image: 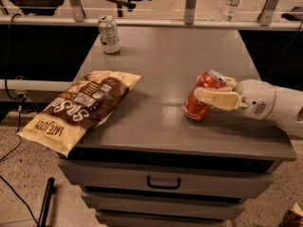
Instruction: Place coke can upright
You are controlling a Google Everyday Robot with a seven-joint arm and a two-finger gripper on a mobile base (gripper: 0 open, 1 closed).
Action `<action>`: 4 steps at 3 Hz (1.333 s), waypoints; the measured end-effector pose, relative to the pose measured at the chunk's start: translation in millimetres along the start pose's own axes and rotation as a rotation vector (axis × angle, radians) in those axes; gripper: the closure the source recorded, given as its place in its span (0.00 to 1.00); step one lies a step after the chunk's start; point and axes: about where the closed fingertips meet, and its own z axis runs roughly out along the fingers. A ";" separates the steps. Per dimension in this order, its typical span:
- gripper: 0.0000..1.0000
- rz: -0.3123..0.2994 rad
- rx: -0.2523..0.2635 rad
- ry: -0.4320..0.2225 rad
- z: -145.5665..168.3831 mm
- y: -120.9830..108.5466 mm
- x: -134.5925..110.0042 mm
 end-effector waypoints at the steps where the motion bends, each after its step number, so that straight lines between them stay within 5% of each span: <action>1: 0.82 -0.050 0.044 -0.012 -3.4 -5.7 -4.2; 2: 1.00 -0.111 0.083 0.019 -7.3 -9.6 -10.1; 3: 1.00 -0.188 0.090 0.082 -10.0 -11.0 -16.3; 4: 0.85 -0.246 0.054 0.141 -8.0 -7.7 -17.1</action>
Offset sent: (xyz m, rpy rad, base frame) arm 0.0136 -0.0275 0.0136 -0.1765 -0.1649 -0.1447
